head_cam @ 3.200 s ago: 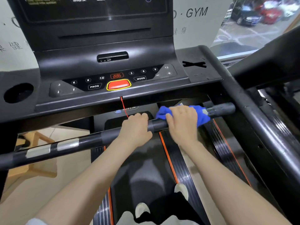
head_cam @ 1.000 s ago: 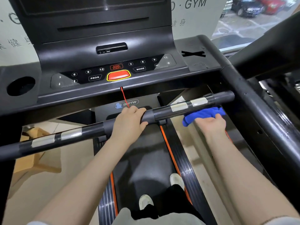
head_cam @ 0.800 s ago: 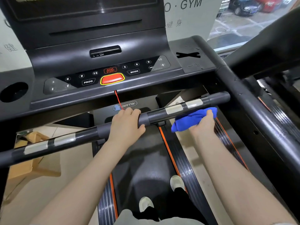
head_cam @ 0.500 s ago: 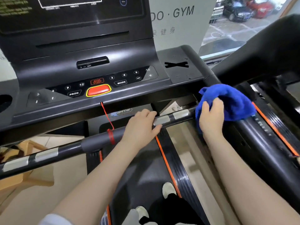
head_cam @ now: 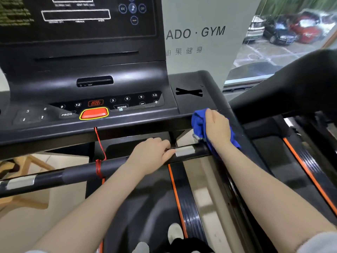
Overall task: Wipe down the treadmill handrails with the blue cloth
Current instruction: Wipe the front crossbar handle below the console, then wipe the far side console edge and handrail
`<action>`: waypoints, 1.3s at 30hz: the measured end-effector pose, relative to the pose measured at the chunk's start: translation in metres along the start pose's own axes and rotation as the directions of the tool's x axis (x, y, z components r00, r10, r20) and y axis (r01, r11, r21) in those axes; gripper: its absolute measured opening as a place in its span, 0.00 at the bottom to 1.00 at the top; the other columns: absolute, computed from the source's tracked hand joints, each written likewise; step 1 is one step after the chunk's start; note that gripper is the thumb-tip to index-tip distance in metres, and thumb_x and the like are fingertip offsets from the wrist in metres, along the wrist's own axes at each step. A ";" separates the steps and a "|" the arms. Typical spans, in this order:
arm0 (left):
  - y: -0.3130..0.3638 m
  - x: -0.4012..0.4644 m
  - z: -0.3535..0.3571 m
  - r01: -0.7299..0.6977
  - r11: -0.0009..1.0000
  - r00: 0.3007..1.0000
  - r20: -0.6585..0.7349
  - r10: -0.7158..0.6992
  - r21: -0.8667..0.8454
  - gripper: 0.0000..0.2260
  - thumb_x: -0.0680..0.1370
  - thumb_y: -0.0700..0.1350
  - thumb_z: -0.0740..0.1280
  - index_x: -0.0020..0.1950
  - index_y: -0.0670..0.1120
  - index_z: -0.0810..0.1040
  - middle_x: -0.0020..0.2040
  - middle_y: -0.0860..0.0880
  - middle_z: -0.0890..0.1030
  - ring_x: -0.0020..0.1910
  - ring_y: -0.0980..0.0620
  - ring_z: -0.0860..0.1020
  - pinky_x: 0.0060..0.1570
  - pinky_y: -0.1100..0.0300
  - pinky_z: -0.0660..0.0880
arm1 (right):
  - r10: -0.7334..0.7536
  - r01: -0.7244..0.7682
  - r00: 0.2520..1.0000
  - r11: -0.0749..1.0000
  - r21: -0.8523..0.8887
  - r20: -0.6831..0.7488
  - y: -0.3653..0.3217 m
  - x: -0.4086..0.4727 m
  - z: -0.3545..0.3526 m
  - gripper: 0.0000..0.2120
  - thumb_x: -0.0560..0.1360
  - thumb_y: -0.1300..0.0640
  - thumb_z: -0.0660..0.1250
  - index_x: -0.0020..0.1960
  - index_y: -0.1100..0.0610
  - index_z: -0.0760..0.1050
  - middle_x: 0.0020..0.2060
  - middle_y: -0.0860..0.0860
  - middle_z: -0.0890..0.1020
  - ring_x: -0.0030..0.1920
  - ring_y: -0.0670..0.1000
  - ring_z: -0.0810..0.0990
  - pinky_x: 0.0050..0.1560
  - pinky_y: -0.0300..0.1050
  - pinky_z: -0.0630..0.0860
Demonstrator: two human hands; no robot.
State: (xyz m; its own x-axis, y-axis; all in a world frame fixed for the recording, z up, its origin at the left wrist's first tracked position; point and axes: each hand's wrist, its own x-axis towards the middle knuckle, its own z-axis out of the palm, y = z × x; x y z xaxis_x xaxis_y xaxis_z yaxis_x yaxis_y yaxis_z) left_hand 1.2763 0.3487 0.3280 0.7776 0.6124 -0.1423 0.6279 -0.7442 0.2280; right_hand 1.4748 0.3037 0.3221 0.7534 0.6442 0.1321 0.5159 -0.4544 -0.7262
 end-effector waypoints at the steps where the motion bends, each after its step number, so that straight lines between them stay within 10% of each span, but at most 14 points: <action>1: 0.001 0.002 -0.001 0.025 1.000 1.000 0.002 -0.025 0.003 0.17 0.80 0.56 0.53 0.56 0.48 0.75 0.52 0.48 0.78 0.54 0.47 0.75 0.49 0.54 0.72 | 0.077 -0.057 0.993 0.977 0.205 -0.091 -0.006 0.005 -0.008 0.17 0.81 0.54 0.50 0.37 0.59 0.67 0.37 0.52 0.73 0.40 0.53 0.69 0.39 0.41 0.59; 4: 0.004 0.011 -0.003 0.098 0.995 0.995 -0.017 -0.098 0.002 0.17 0.80 0.56 0.53 0.50 0.46 0.75 0.49 0.47 0.80 0.50 0.46 0.77 0.44 0.54 0.71 | 0.036 0.050 0.973 0.930 0.363 -0.227 -0.019 0.015 -0.027 0.12 0.81 0.54 0.53 0.45 0.60 0.69 0.37 0.50 0.73 0.36 0.48 0.70 0.36 0.38 0.62; 7: 0.004 0.021 -0.010 0.170 0.976 0.983 -0.052 -0.179 -0.135 0.14 0.79 0.54 0.56 0.53 0.49 0.78 0.45 0.49 0.81 0.46 0.48 0.78 0.42 0.57 0.72 | -0.258 0.288 0.947 0.946 0.149 -0.193 -0.024 0.024 -0.026 0.09 0.79 0.55 0.58 0.50 0.60 0.72 0.47 0.55 0.75 0.45 0.52 0.73 0.45 0.42 0.67; 11: 0.007 0.036 -0.026 0.104 0.957 0.953 -0.249 -0.175 -0.272 0.16 0.78 0.49 0.62 0.65 0.50 0.72 0.59 0.50 0.79 0.59 0.50 0.76 0.58 0.53 0.73 | -0.474 0.512 0.857 0.741 -0.433 0.202 -0.006 0.026 0.010 0.16 0.76 0.53 0.61 0.57 0.62 0.76 0.58 0.60 0.76 0.54 0.62 0.75 0.51 0.52 0.71; 15: -0.003 0.060 -0.033 0.089 0.980 0.908 -0.390 -0.152 -0.175 0.21 0.78 0.45 0.61 0.71 0.46 0.66 0.69 0.47 0.71 0.68 0.48 0.69 0.66 0.54 0.65 | -0.502 0.667 0.744 0.590 -0.454 0.441 0.004 0.029 0.036 0.23 0.79 0.51 0.54 0.69 0.64 0.67 0.68 0.63 0.69 0.68 0.64 0.68 0.66 0.58 0.65; 20: -0.012 0.080 -0.024 0.211 0.977 0.920 -0.346 -0.184 0.041 0.23 0.78 0.50 0.62 0.72 0.46 0.65 0.70 0.42 0.69 0.68 0.43 0.68 0.64 0.49 0.68 | -0.472 0.677 0.735 0.559 -0.479 0.487 -0.003 0.061 0.031 0.28 0.79 0.40 0.44 0.75 0.51 0.55 0.76 0.53 0.56 0.75 0.57 0.54 0.73 0.58 0.47; 29: -0.015 0.081 -0.017 0.180 0.973 0.919 -0.378 -0.114 0.143 0.24 0.62 0.45 0.79 0.55 0.37 0.80 0.50 0.34 0.82 0.46 0.35 0.81 0.43 0.45 0.79 | -0.662 0.806 0.592 0.503 -0.312 0.459 0.014 0.045 0.013 0.20 0.74 0.53 0.53 0.57 0.57 0.78 0.59 0.60 0.79 0.57 0.65 0.78 0.51 0.55 0.76; 32: -0.014 0.082 -0.019 0.167 0.973 0.935 -0.340 -0.105 0.160 0.24 0.62 0.47 0.79 0.54 0.38 0.81 0.49 0.34 0.82 0.46 0.36 0.82 0.41 0.45 0.79 | -0.634 0.811 0.580 0.506 -0.293 0.511 0.016 0.051 0.017 0.21 0.76 0.52 0.51 0.61 0.58 0.76 0.62 0.60 0.77 0.61 0.64 0.75 0.59 0.58 0.72; 39: -0.026 0.085 -0.018 0.109 0.977 0.917 -0.398 -0.029 0.181 0.17 0.69 0.50 0.72 0.53 0.41 0.81 0.52 0.38 0.81 0.49 0.38 0.80 0.45 0.47 0.76 | -0.474 0.674 0.730 0.620 -0.402 0.493 -0.011 0.072 0.039 0.23 0.81 0.49 0.45 0.74 0.52 0.58 0.75 0.55 0.59 0.75 0.57 0.55 0.73 0.54 0.52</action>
State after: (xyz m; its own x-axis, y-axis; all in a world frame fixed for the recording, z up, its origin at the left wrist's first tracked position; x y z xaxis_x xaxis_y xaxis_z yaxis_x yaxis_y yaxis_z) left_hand 1.3252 0.4249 0.3270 0.6816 0.6890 0.2461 0.7046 -0.7089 0.0332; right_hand 1.5068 0.3793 0.3133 0.1043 0.9887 0.1080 0.9915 -0.0948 -0.0896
